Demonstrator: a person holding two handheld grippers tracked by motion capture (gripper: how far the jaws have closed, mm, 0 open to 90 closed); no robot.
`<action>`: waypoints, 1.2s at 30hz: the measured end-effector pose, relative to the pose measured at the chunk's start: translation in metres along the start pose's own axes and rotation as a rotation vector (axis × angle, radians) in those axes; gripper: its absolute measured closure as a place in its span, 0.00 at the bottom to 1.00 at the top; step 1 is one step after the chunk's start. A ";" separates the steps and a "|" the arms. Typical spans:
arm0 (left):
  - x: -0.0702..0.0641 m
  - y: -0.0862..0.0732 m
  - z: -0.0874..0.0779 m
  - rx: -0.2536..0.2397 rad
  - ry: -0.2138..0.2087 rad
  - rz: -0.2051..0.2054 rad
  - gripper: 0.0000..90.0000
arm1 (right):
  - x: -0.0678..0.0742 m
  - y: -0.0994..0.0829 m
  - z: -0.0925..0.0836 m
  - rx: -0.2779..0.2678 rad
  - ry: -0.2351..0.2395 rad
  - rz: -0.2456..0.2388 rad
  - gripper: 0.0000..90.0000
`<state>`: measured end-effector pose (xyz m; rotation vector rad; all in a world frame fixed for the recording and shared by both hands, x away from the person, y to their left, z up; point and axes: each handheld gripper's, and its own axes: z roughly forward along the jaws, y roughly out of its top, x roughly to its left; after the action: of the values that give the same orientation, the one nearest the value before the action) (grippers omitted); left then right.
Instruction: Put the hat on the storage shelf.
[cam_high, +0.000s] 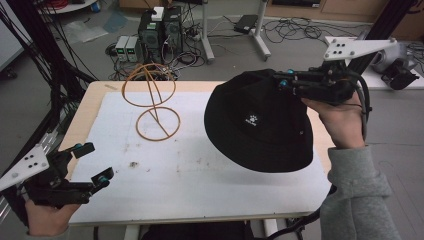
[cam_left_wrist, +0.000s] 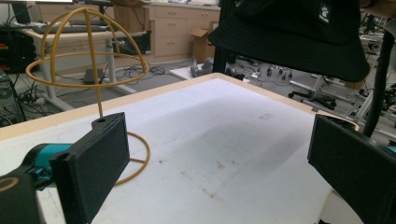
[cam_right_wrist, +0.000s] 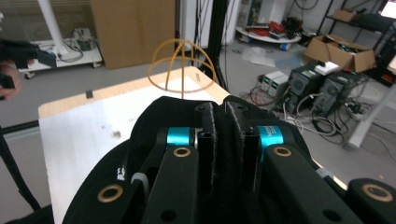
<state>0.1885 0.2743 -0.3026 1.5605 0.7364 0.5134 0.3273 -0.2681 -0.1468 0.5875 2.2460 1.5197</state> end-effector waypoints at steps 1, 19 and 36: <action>-0.001 0.001 -0.003 -0.001 0.004 0.004 0.06 | -0.001 0.003 0.003 -0.003 0.003 -0.004 0.92; -0.001 -0.008 -0.021 0.003 0.033 -0.022 0.06 | -0.007 0.055 0.057 -0.009 0.072 -0.044 0.92; -0.008 -0.007 -0.055 -0.018 0.085 -0.022 0.06 | -0.002 0.116 0.111 0.001 0.132 -0.118 0.92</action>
<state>0.1430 0.3073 -0.3014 1.5200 0.8106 0.5715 0.4020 -0.1439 -0.0775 0.3572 2.3337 1.5387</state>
